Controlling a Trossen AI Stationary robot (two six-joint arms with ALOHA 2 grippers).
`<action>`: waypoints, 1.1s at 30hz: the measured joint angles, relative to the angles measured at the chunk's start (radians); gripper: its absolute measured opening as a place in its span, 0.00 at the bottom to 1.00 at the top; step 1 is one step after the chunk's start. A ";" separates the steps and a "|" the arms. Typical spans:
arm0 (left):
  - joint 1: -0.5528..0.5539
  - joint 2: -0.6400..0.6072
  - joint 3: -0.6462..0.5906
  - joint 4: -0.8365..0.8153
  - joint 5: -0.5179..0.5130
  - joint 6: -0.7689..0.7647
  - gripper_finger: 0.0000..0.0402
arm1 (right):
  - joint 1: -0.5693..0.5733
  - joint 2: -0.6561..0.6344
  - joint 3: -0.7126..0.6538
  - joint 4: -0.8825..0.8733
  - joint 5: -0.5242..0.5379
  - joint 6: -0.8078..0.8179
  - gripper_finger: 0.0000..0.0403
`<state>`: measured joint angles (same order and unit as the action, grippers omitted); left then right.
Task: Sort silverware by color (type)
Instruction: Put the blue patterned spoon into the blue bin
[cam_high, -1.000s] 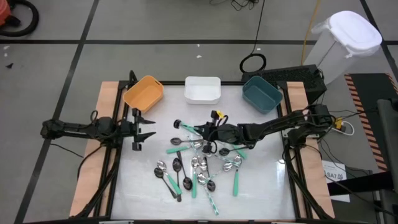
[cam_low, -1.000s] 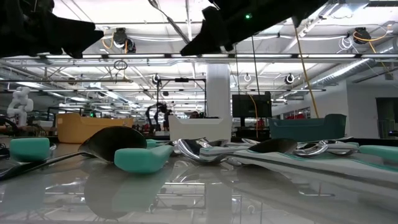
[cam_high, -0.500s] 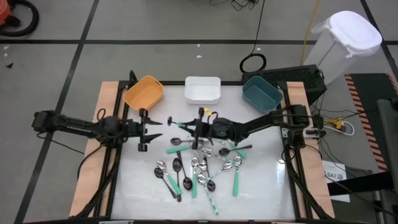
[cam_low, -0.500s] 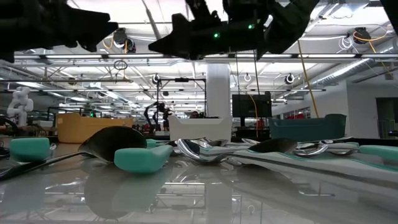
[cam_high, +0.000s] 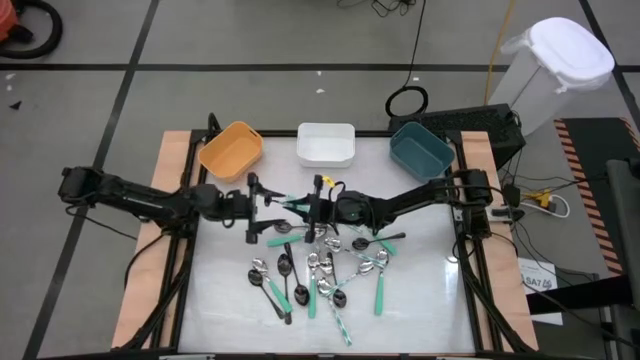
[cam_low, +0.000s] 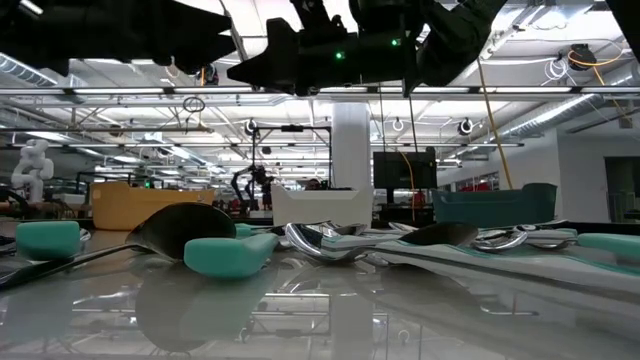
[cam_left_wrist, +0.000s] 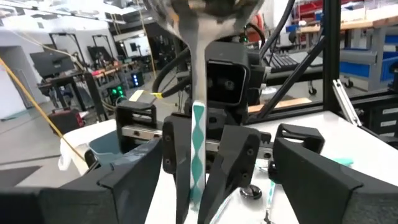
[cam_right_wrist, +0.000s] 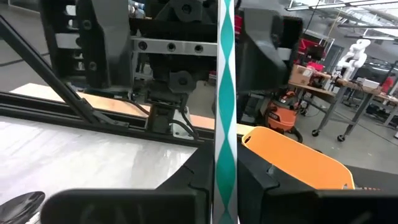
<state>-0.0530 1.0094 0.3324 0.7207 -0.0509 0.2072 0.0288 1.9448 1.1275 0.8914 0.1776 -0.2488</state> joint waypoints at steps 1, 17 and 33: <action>0.000 0.021 0.016 0.000 0.000 0.003 0.76 | 0.000 0.000 0.000 -0.001 0.000 0.000 0.08; 0.039 0.075 0.081 -0.061 0.033 0.025 0.47 | 0.009 -0.068 0.001 -0.144 0.005 -0.052 0.08; 0.073 0.075 0.081 -0.060 0.121 0.044 0.11 | 0.009 -0.091 0.001 -0.187 0.034 -0.055 0.08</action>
<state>0.0204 1.0840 0.4137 0.6605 0.0700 0.2516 0.0375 1.8538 1.1282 0.7048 0.2117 -0.3040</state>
